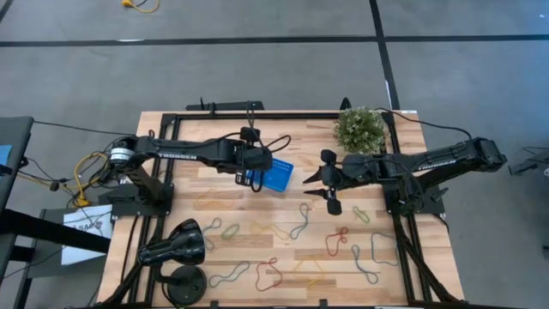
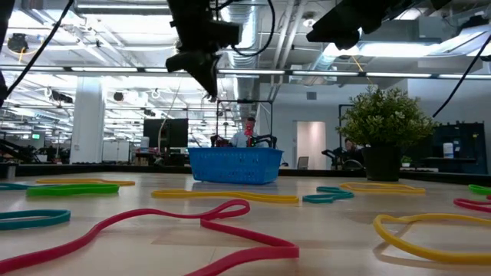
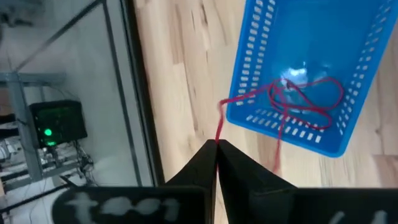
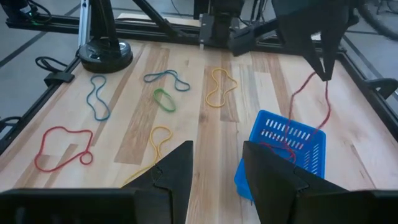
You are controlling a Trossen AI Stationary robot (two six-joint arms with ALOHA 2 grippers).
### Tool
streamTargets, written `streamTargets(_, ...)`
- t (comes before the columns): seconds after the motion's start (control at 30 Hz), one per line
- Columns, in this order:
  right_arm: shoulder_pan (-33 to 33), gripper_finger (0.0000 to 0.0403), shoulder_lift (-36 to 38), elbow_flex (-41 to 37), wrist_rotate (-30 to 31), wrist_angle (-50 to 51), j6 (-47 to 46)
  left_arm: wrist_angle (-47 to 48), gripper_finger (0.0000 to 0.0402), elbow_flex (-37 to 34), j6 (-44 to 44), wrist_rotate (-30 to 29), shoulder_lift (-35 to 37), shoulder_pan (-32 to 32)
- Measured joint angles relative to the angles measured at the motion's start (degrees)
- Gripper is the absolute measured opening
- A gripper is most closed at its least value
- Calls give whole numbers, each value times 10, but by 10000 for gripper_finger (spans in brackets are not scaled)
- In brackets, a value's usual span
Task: Pick and place items into bin
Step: Put the red rubber band into the blue bin
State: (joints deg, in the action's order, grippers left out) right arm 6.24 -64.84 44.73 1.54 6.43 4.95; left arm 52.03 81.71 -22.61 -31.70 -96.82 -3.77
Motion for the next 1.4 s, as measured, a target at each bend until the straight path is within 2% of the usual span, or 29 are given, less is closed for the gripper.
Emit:
streamTargets(0.27, 0, 135, 0, 0, 0, 0, 0, -46, 0, -31, 8, 42, 0, -8)
streamTargets(0.67, 0, 137, 0, 0, 0, 0, 0, -103, 0, -33, -32, 56, 0, -3)
streamTargets(0.8, 0, 134, 0, 0, 0, 0, 0, -98, 0, -33, -11, 61, 0, -9)
streamTargets(1.0, 0, 134, 0, 0, 0, 0, 0, -94, 0, -33, 10, 130, 0, -17)
streamTargets(1.4, 0, 134, 0, 0, 0, 0, 0, -75, 0, -33, 14, 117, 0, -43)
